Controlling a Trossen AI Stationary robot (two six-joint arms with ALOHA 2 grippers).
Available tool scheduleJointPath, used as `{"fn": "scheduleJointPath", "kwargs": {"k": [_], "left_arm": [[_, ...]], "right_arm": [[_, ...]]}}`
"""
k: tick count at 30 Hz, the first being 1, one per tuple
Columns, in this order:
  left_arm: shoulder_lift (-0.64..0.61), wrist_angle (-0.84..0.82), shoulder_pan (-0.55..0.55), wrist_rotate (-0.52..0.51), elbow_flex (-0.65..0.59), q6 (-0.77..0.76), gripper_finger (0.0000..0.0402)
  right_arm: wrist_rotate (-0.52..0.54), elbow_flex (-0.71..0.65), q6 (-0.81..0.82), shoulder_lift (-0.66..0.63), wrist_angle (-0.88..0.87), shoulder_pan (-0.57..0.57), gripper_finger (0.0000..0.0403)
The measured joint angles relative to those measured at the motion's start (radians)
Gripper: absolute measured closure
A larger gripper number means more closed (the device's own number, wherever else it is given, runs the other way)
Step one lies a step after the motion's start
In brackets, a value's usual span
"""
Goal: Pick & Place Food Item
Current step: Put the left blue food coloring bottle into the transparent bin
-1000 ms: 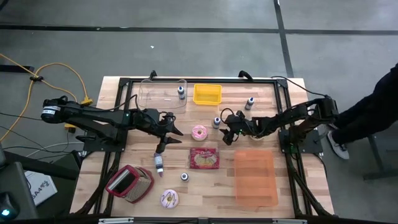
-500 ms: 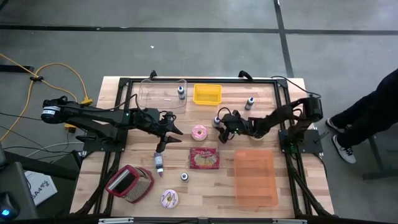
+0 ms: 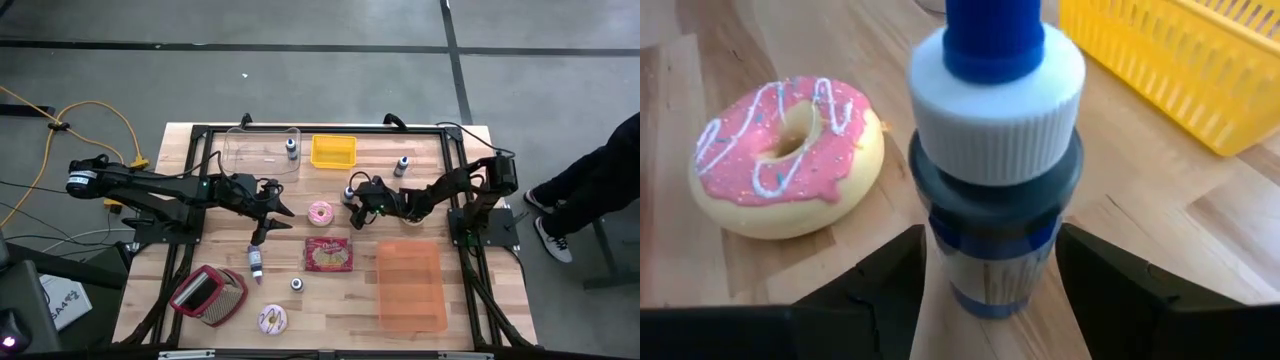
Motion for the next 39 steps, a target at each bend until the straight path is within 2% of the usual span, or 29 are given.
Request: {"fn": "scheduleJointPath", "kwargs": {"k": [7, 18, 25, 30, 39], "left_arm": [[0.000, 0.000, 0.000, 0.000, 0.000, 0.002, 0.0245], [0.000, 0.000, 0.000, 0.000, 0.000, 0.002, 0.0245], [0.000, 0.000, 0.000, 0.000, 0.000, -0.001, 0.0245], [0.000, -0.009, 0.000, 0.000, 0.000, -0.001, 0.0245], [0.000, 0.006, 0.000, 0.018, 0.000, 0.003, 0.0245]], "right_arm": [[-0.023, 0.000, 0.000, 0.000, 0.019, 0.000, 0.0197], [-0.027, 0.000, -0.002, 0.000, 0.019, 0.000, 0.0262], [-0.029, 0.000, -0.001, -0.002, 0.018, 0.001, 0.0263], [-0.081, 0.007, 0.001, -0.032, 0.014, 0.011, 0.0269], [-0.115, 0.086, 0.003, -0.132, -0.073, 0.104, 0.0270]]}}
